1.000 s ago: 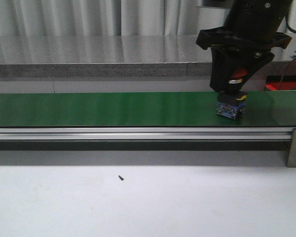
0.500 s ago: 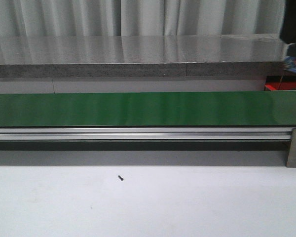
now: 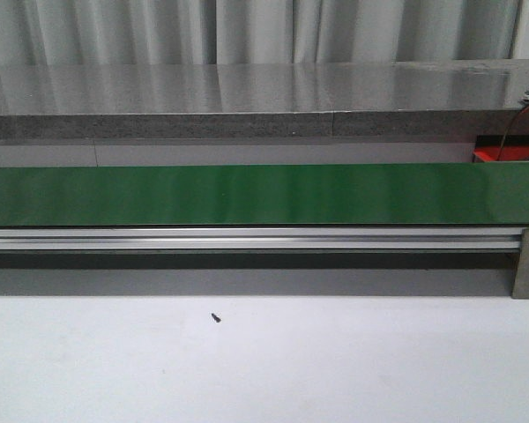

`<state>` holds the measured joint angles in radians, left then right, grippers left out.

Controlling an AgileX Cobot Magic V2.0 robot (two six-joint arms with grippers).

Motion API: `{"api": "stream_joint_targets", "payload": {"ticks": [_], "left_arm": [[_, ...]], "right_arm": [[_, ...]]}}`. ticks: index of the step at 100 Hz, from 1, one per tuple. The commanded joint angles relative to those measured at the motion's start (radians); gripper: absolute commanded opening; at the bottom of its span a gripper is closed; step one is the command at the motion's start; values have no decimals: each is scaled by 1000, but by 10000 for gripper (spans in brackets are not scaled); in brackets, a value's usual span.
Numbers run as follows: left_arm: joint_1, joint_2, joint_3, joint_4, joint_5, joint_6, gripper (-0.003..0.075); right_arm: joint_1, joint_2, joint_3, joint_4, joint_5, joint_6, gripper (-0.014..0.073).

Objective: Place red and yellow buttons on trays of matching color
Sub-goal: 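Place the second red button on the red tray and release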

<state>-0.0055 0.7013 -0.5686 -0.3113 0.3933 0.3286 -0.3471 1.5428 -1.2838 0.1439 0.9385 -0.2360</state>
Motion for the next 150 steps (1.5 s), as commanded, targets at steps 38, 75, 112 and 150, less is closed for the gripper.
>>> {"api": "stream_joint_targets", "payload": {"ticks": [38, 75, 112, 150], "left_arm": [[-8, -5, -26, -17, -71, 1, -20], [-8, -5, -26, -17, -71, 1, -20], [-8, -5, -26, -17, -71, 1, -20], [-8, -5, -26, -17, -71, 1, -20]], "right_arm": [[-47, 91, 21, 46, -121, -32, 209], [-47, 173, 22, 46, -137, -32, 209], [-47, 182, 20, 60, -154, -32, 209], [-47, 188, -62, 88, -195, -35, 209]]}}
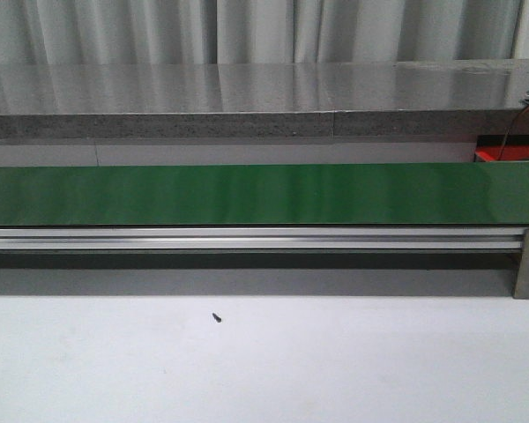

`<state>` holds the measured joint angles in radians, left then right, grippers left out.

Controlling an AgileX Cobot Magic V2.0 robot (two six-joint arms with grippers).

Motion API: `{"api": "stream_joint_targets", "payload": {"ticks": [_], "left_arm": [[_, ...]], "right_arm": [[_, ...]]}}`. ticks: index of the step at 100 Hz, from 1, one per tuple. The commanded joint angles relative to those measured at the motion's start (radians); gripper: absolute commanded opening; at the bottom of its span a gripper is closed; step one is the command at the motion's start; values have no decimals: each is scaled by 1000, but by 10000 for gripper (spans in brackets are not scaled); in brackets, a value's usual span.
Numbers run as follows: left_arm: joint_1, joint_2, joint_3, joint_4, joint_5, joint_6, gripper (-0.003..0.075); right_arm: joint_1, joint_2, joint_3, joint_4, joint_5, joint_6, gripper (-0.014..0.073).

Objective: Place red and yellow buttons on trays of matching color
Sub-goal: 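Place the second red button on the red tray and release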

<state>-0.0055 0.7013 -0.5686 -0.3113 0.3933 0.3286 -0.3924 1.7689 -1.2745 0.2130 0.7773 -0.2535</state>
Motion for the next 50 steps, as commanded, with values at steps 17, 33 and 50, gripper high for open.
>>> {"api": "stream_joint_targets", "payload": {"ticks": [17, 33, 50], "left_arm": [[-8, -5, -26, -17, -71, 1, -20], [-8, -5, -26, -17, -71, 1, -20], [-8, -5, -26, -17, -71, 1, -19]], "right_arm": [[-2, 30, -215, 19, 18, -20, 209], [-2, 138, -364, 20, 92, -27, 209], [-2, 229, -452, 21, 106, -29, 209]]}}
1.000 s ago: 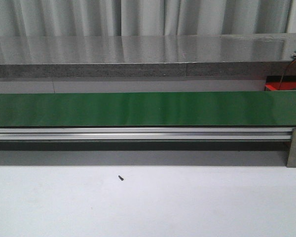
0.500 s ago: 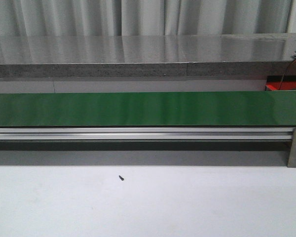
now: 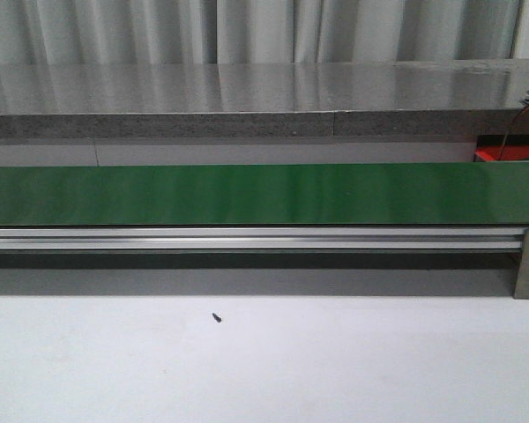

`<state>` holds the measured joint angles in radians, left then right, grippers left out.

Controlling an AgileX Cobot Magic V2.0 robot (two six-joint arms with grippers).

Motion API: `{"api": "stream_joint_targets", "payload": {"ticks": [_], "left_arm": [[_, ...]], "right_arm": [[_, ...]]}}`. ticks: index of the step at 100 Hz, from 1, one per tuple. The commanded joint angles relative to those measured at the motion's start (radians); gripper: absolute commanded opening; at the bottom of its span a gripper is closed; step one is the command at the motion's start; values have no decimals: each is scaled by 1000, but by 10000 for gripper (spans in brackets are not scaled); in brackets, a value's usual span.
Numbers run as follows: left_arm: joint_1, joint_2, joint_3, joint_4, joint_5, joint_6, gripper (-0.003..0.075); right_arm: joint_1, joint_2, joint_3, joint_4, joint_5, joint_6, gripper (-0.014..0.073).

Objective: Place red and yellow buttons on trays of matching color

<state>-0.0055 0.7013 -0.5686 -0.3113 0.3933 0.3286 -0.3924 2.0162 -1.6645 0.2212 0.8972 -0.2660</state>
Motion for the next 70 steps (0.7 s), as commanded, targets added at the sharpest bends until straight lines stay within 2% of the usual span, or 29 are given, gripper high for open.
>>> {"api": "stream_joint_targets", "payload": {"ticks": [1, 32, 39, 51, 56, 61, 70], "left_arm": [[-8, -5, -26, -17, -71, 1, -20], [-8, -5, -26, -17, -71, 1, -20], [-8, -5, -26, -17, -71, 1, -20], [-8, -5, -26, -17, -71, 1, -20], [-8, -5, -26, -17, -71, 1, -20], [-8, -5, -26, -17, -71, 1, -20], [-8, -5, -26, -17, -71, 1, -20]], "right_arm": [[-2, -15, -65, 13, -14, -17, 209], [-4, 60, -81, 12, -13, -32, 229], [-4, 60, -81, 12, -12, -32, 300], [-4, 52, -87, 12, 1, -32, 507], [-4, 51, -99, 12, 22, -32, 568], [-4, 48, -115, 12, 37, -32, 601], [-4, 29, -142, 12, 47, -32, 600]]}}
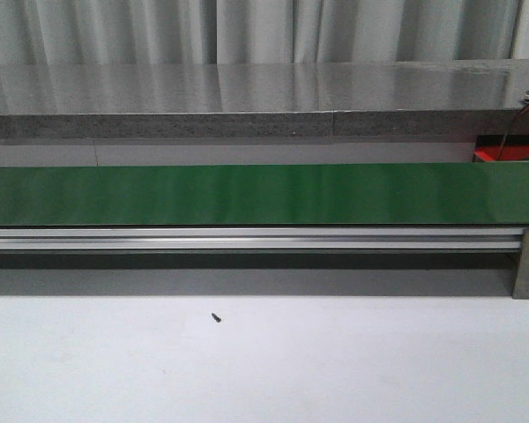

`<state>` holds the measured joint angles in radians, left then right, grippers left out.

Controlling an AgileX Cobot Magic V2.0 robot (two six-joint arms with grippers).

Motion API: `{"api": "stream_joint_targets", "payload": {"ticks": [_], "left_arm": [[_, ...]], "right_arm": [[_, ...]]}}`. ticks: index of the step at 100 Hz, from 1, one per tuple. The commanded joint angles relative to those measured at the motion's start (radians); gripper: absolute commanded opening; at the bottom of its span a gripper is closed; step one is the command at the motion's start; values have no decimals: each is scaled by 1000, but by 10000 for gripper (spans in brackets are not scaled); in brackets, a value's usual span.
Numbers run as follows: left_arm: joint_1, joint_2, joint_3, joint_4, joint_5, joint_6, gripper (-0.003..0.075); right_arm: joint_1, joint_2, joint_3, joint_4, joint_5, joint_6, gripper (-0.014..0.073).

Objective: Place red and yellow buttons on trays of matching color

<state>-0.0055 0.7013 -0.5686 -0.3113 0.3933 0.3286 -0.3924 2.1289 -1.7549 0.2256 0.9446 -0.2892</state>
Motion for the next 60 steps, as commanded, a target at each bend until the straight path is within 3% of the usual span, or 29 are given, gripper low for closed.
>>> {"api": "stream_joint_targets", "payload": {"ticks": [1, 32, 60], "left_arm": [[-8, -5, -26, -17, -71, 1, -20], [-8, -5, -26, -17, -71, 1, -20], [-8, -5, -26, -17, -71, 1, -20]], "right_arm": [[-4, -85, -55, 8, 1, -8, 600], [17, -238, -78, 24, 35, -8, 600], [159, -450, 30, 25, 1, -9, 600]]}}
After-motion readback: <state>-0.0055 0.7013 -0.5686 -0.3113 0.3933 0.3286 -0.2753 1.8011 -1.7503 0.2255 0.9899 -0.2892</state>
